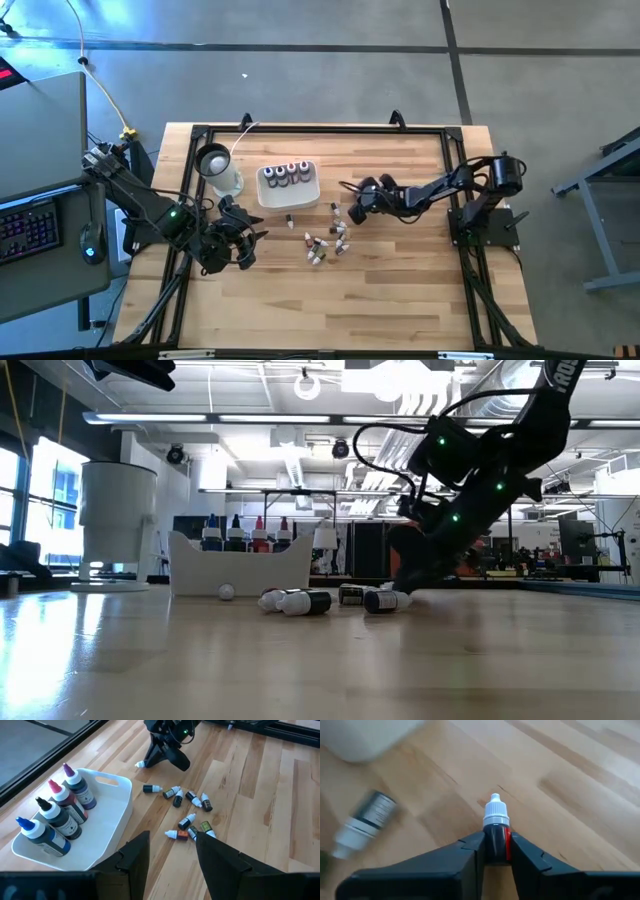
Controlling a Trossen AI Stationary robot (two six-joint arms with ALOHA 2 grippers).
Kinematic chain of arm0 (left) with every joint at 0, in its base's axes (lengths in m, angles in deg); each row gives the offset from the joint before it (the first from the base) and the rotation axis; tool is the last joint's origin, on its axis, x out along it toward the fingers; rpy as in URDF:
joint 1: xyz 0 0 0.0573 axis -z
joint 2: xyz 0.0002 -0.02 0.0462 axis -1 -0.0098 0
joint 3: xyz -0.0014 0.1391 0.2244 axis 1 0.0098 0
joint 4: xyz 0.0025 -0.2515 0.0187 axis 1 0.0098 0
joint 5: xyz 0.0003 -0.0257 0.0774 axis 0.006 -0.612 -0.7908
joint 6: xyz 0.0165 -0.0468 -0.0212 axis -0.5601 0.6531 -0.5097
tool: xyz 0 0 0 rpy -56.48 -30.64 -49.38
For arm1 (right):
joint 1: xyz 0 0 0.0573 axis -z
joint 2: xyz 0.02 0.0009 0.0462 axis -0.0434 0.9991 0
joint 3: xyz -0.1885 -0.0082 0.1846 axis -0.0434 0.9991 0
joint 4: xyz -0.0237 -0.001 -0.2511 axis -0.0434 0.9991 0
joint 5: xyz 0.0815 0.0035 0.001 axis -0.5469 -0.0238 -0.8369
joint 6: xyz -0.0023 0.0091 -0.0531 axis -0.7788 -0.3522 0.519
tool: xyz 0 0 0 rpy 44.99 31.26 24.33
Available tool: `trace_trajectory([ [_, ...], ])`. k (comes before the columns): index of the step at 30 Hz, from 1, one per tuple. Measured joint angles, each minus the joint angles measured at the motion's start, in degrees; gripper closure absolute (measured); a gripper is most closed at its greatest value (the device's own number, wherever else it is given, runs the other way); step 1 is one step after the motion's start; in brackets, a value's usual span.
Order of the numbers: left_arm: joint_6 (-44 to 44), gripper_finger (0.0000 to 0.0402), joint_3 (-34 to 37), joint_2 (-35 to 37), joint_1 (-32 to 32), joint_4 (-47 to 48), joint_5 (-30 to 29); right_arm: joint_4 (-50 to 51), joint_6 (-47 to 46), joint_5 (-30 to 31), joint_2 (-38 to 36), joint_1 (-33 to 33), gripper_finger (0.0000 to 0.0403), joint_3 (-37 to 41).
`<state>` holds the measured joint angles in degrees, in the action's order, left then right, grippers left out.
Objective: Pick & Place food coloring
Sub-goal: Put the small red food coloring bottle into the white bin
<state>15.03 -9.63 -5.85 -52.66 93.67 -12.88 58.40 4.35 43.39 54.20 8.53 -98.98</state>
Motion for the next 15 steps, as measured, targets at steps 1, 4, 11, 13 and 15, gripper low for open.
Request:
trace_trajectory([
  [1,0.0,0.0243,0.0,0.0,0.0,0.0,0.0,-1.8,0.6,-0.9,0.0,0.0,0.0338,0.0],
  [4,0.0,0.0243,0.0,0.0,0.0,0.0,0.0,-8.6,1.3,-5.3,0.0,0.0,0.0328,-0.9],
  [11,0.0,0.0243,0.0,0.0,0.0,0.0,0.0,-26.1,14.2,-9.3,-1.3,-1.5,0.0327,-9.1],
  [13,0.0,0.0243,0.0,0.0,0.0,0.1,0.0,-25.4,19.0,-11.0,-1.2,-1.9,0.0331,-13.5],
  [15,-0.3,0.0243,0.0,0.0,0.0,0.0,0.0,-20.2,22.3,-13.7,-0.1,-2.1,0.0331,-19.3],
])
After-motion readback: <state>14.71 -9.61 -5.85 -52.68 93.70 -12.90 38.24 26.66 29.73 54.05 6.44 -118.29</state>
